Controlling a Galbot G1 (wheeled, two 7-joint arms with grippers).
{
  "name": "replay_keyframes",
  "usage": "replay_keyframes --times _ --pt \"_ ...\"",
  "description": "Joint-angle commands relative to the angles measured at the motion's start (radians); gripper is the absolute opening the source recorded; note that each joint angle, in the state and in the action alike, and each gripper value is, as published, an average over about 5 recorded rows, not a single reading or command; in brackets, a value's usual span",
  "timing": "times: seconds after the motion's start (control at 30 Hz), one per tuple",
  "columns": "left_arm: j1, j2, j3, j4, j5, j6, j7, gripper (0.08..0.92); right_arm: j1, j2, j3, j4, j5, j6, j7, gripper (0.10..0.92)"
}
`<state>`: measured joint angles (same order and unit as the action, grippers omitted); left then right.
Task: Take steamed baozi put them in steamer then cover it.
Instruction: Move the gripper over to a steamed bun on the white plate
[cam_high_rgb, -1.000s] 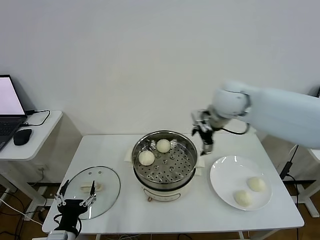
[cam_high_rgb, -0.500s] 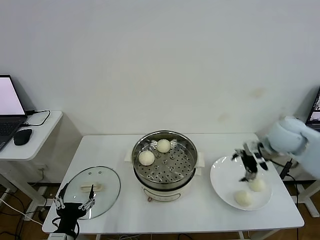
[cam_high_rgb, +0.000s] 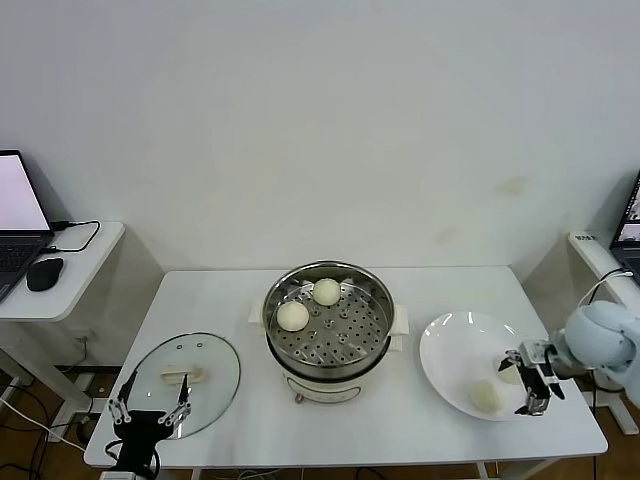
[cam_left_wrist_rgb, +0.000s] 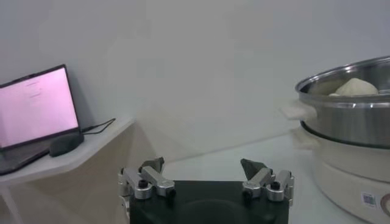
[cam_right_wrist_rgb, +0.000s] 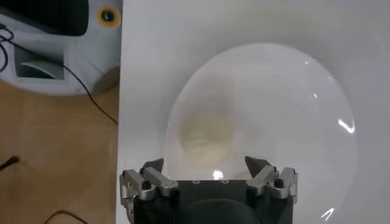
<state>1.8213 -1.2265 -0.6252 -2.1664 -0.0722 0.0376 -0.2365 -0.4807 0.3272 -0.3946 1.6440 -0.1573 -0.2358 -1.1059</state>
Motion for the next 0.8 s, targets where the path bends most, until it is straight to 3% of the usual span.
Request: replay_keyframes --times 0.03,0.4,0.8 --pt "0.004 -0.002 -0.002 -0.002 0.002 -0.001 0.0 0.823 -0.064 0.06 0.034 -0.027 -0.055 0.018 0.02 0.822" --pt "0.001 -0.008 -0.006 0.006 0.001 -0.003 -0.001 0.823 -0.008 0.111 -0.032 -0.076 -0.081 0.008 0.025 0.812" --pt "-0.008 -0.007 -0.008 0.017 -0.002 -0.005 -0.002 0.823 0.028 0.113 -0.058 -0.087 -0.069 -0.01 0.009 0.655"
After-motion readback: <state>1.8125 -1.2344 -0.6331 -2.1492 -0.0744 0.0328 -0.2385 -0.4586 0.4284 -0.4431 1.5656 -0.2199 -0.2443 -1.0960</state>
